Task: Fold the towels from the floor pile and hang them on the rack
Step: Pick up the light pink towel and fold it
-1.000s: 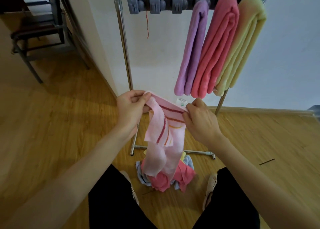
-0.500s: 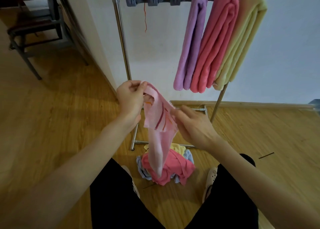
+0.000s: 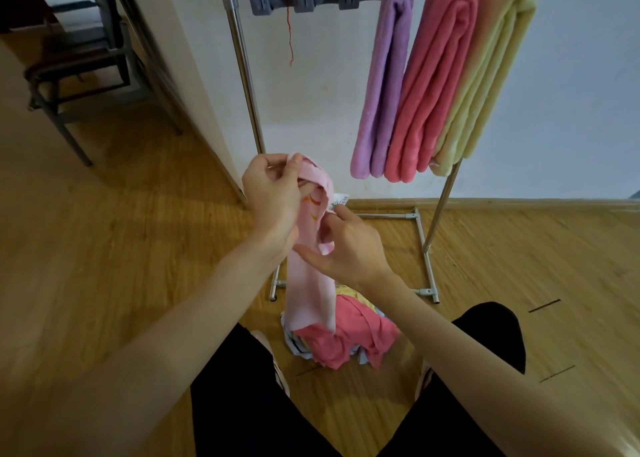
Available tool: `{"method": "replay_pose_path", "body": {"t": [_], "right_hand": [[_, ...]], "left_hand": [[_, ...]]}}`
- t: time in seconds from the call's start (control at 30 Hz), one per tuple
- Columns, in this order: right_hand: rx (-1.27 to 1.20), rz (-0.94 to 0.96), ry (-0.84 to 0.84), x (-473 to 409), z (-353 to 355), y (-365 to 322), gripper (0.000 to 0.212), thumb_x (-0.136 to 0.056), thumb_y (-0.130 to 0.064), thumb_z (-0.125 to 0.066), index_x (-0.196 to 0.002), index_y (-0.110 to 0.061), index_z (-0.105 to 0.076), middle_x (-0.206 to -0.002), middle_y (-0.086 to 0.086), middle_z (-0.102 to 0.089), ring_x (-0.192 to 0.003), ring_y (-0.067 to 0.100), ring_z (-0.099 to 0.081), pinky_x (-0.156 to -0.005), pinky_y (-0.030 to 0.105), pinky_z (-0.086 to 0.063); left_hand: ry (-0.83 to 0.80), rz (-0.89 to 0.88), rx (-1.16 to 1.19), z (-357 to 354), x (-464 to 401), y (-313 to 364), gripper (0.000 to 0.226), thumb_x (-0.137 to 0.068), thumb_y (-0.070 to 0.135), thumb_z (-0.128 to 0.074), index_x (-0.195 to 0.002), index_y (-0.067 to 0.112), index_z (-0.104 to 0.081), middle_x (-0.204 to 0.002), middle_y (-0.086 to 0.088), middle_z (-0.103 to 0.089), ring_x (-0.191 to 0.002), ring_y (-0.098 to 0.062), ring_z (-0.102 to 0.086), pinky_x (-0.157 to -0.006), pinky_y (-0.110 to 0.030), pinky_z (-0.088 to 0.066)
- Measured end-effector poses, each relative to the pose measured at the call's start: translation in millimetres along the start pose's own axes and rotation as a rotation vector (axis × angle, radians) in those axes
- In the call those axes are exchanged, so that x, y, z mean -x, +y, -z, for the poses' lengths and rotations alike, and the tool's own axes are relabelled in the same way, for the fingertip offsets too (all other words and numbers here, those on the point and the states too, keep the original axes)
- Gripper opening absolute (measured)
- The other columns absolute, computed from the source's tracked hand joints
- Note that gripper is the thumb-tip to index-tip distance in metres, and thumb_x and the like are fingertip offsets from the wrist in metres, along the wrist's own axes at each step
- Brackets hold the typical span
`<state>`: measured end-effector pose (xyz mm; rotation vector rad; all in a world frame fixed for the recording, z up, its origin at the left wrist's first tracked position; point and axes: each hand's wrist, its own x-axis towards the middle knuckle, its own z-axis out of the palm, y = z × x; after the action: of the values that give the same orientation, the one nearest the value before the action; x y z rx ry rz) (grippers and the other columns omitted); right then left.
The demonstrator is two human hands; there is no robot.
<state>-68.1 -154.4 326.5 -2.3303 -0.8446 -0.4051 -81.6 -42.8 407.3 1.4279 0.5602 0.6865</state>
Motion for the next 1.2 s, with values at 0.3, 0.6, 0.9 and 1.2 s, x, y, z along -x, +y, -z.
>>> {"method": "replay_pose_path", "body": {"t": [0.3,0.6,0.9,1.2], "right_hand": [[-0.233,-0.066,0.040,0.7,30.4,38.0,0.018,-0.085,-0.016,-0.065,-0.075,-0.006,-0.053,-0.075,0.001,-0.048,-0.058,0.017,-0.043,-0.051,0.033,-0.038],[-0.281,-0.128,-0.115,-23.6,81.8,81.2,0.012,-0.081,-0.016,-0.074,-0.084,-0.005,-0.070,-0.068,0.001,-0.062,-0.059,0.004,-0.049,-0.063,0.021,-0.043],[-0.276,0.025,-0.134,-37.5,120.0,72.6,0.008,-0.085,-0.016,-0.070,-0.082,-0.011,-0.064,-0.078,0.004,-0.067,-0.067,0.008,-0.054,-0.065,0.023,-0.048],[-0.391,0.114,0.021,-42.5,163.1,53.5,0.018,-0.085,-0.006,-0.068,-0.088,-0.014,-0.053,-0.069,0.005,-0.060,-0.061,0.014,-0.052,-0.062,0.022,-0.046]], "left_hand": [[-0.001,0.061,0.089,5.2,-8.9,18.1,0.015,-0.089,0.003,-0.063,-0.102,-0.003,-0.057,-0.092,-0.012,-0.064,-0.084,-0.019,-0.069,-0.066,-0.024,-0.058],[-0.245,0.110,-0.224,29.6,-10.6,14.6,0.011,-0.084,-0.009,-0.062,-0.095,-0.006,-0.059,-0.096,-0.024,-0.063,-0.077,-0.028,-0.072,-0.065,-0.029,-0.061],[-0.408,-0.359,-0.845,44.2,-11.0,48.1,0.008,-0.076,0.007,-0.068,-0.070,0.010,-0.063,-0.059,-0.004,-0.066,-0.052,-0.019,-0.065,-0.055,-0.034,-0.057],[-0.403,-0.673,-0.926,36.7,-11.9,80.9,0.025,-0.080,0.014,-0.062,-0.056,0.015,-0.052,-0.054,-0.002,-0.050,-0.057,-0.018,-0.051,-0.054,-0.034,-0.043]]}}
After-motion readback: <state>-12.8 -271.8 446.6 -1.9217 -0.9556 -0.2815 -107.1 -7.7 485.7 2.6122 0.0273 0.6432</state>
